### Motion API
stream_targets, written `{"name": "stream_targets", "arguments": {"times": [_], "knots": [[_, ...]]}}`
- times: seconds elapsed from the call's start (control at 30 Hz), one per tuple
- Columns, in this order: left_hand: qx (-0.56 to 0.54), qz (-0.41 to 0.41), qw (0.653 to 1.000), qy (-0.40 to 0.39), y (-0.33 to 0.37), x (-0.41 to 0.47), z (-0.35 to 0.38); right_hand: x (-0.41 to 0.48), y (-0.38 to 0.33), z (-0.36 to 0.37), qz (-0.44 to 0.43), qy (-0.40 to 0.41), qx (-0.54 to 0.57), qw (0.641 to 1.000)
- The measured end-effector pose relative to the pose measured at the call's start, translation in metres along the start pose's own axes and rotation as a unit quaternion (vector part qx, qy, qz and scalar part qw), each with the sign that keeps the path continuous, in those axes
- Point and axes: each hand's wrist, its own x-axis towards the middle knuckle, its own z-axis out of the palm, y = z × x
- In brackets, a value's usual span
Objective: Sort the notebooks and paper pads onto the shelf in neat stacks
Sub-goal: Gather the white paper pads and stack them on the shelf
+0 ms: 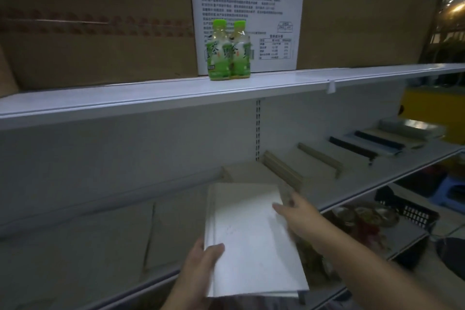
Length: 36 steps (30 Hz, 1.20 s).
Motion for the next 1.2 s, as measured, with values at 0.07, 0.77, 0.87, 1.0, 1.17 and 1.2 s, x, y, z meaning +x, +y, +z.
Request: {"name": "stream_targets", "arguments": {"times": [0.07, 0.77, 0.87, 1.0, 1.17, 1.2], "knots": [[-0.070, -0.014, 0.997, 0.029, -0.006, 0.009, 0.027, -0.002, 0.011, -0.007, 0.035, -0.072, 0.084, 0.993], [0.118, -0.045, 0.989, 0.071, -0.001, 0.197, 0.083, 0.189, -0.017, -0.036, 0.009, -0.009, -0.017, 1.000], [0.393, -0.043, 0.918, 0.022, -0.003, 0.209, 0.075, 0.217, -0.016, -0.023, 0.018, -0.009, -0.033, 0.999], [0.562, -0.061, 0.822, -0.067, 0.003, 0.206, 0.078, 0.236, -0.019, -0.015, 0.025, -0.026, -0.106, 0.994], [0.652, -0.054, 0.754, -0.053, 0.003, 0.208, 0.090, 0.252, -0.022, -0.017, -0.014, -0.063, -0.217, 0.974], [0.656, -0.053, 0.752, -0.045, 0.002, 0.207, 0.092, 0.255, -0.022, -0.017, -0.038, -0.075, -0.248, 0.965]]}}
